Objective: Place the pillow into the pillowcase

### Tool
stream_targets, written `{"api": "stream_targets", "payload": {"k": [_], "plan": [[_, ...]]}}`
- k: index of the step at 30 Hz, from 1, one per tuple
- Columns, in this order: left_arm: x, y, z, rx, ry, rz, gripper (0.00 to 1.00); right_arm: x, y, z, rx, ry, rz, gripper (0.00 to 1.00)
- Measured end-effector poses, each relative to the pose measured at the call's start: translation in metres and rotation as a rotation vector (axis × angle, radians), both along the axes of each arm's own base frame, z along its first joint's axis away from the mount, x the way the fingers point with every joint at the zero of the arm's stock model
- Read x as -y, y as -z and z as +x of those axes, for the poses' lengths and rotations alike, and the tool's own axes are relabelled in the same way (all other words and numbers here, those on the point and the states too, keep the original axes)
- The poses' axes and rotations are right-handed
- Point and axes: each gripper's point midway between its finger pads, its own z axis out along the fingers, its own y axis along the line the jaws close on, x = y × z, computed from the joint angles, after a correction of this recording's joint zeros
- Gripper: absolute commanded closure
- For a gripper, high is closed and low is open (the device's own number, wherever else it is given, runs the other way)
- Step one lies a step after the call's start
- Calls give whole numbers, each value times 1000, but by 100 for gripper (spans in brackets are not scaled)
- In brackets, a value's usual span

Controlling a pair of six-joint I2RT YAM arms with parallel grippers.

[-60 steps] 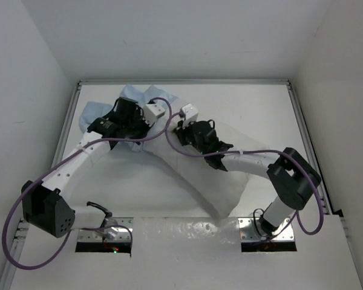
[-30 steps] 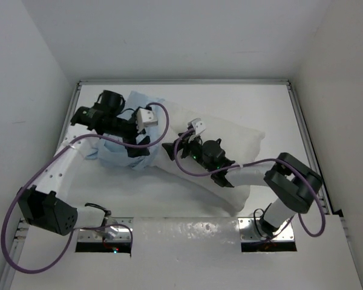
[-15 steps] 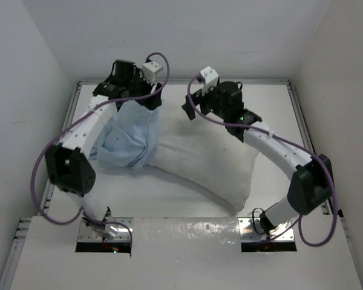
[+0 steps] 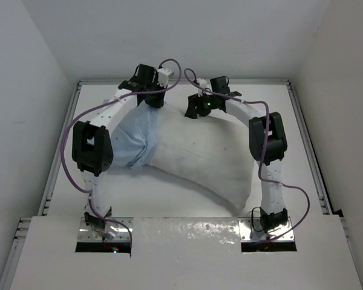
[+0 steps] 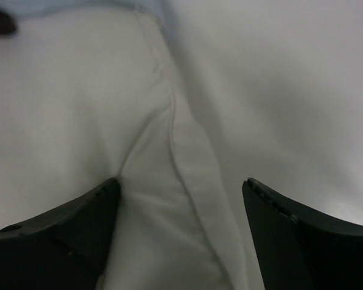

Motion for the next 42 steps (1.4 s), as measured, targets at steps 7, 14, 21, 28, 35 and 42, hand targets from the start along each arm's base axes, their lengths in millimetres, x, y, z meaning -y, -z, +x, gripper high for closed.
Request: {"api": "stream_targets", "payload": {"k": [7,14,21,28,35,42], "plan": [[14,-1,-12,-22,53,-8,100,-19,7,-66,-100,-129,129,100],[64,-41,-43,58,207,-37,100,-37,-50,-147,97,-67,194,100],[109,-92,-109,127,440,-77,100,-32,-104,-162,369,243,395,100],[149,-92,-185,174,750,-46,100,7,-114,-117,442,657,521,100],[158,-79,-185,214,820,-11,28,34,-101,-94,451,928,563,90],[141,-63,-180,178,756,-16,0,67,-82,-80,497,1019,424,10]]}}
